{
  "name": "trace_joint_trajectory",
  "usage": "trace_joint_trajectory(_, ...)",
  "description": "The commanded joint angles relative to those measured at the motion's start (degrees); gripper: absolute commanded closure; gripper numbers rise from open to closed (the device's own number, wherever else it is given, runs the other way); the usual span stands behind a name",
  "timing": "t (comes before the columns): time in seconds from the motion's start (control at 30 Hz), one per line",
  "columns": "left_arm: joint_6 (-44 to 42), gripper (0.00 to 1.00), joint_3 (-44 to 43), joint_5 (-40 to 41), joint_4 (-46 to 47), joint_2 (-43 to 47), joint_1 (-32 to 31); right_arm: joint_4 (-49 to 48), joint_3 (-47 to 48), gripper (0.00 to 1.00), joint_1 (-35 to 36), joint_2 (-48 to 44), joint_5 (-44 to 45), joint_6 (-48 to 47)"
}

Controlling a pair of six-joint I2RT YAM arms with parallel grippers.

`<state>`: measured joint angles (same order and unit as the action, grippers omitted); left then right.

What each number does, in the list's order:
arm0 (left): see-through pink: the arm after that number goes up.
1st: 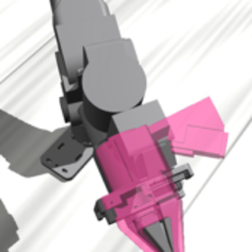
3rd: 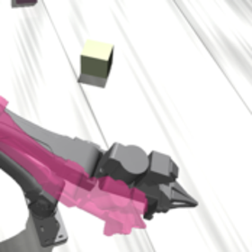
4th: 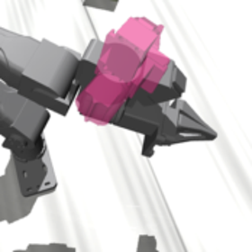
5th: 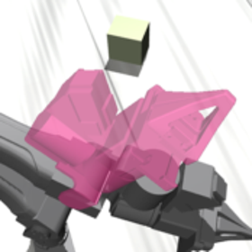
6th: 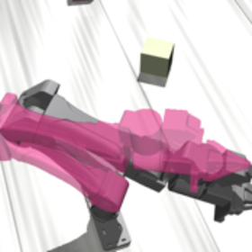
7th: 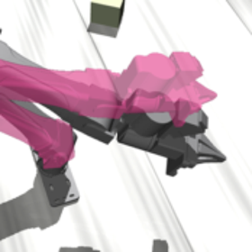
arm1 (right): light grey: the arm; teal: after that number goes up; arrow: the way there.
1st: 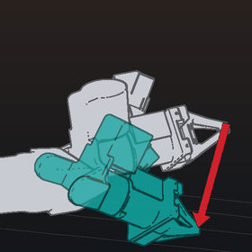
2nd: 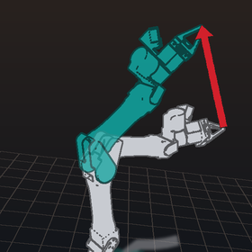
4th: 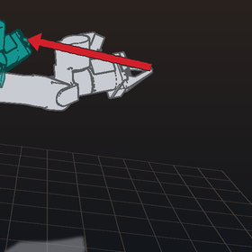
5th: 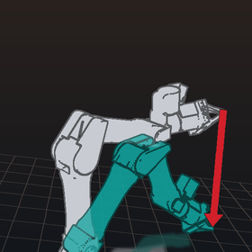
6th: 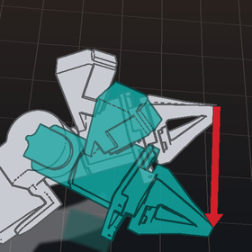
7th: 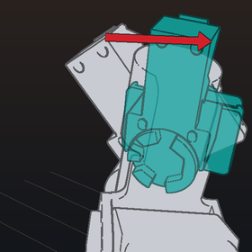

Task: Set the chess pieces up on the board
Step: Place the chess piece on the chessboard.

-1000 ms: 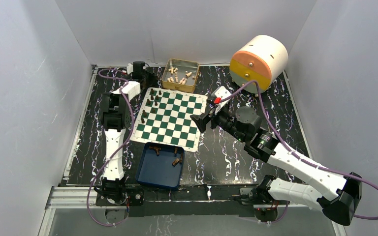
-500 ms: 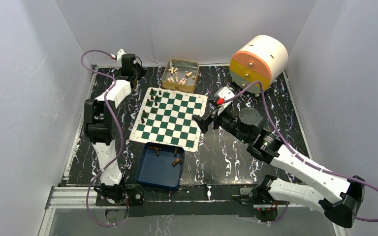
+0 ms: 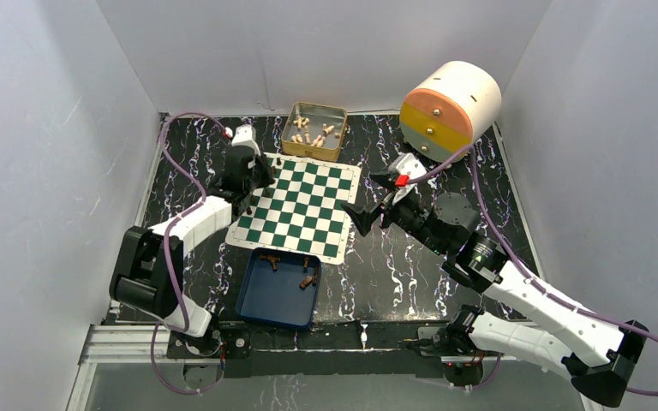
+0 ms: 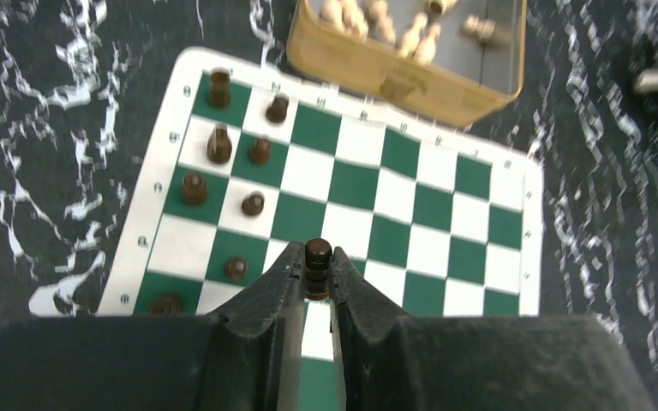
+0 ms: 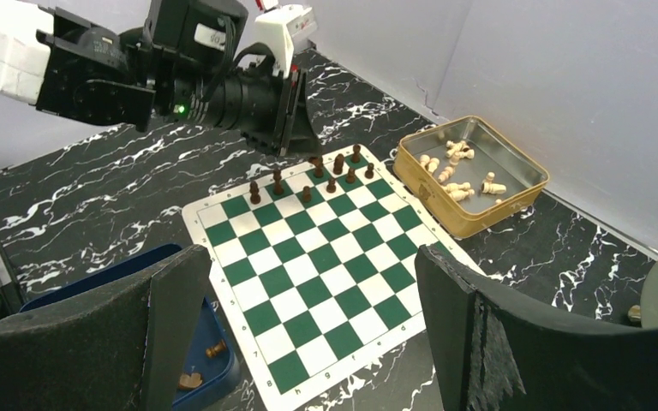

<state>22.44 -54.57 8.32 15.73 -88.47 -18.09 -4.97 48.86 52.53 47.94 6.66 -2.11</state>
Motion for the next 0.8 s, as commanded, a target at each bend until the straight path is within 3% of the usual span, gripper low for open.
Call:
trace_joint_trajectory(0.0,-4.0,1.0,6.3,-0.8,6.0,3.0,-0.9,-0.5,-0.4,0.01,0.0,-2.1,-1.0,1.3)
trace_joint_trajectory(0.37,-5.2,1.0,18.6,0.6,19.6,1.7,-1.6,0.7,0.4,0.01,0.0,-3.4,-0.8,1.2)
trace_joint_trajectory(0.77,-8.4,1.0,21.2,4.5,27.9,-2.2,-1.5,0.4,0.9,0.01,0.1,-2.8,-0.8,1.1)
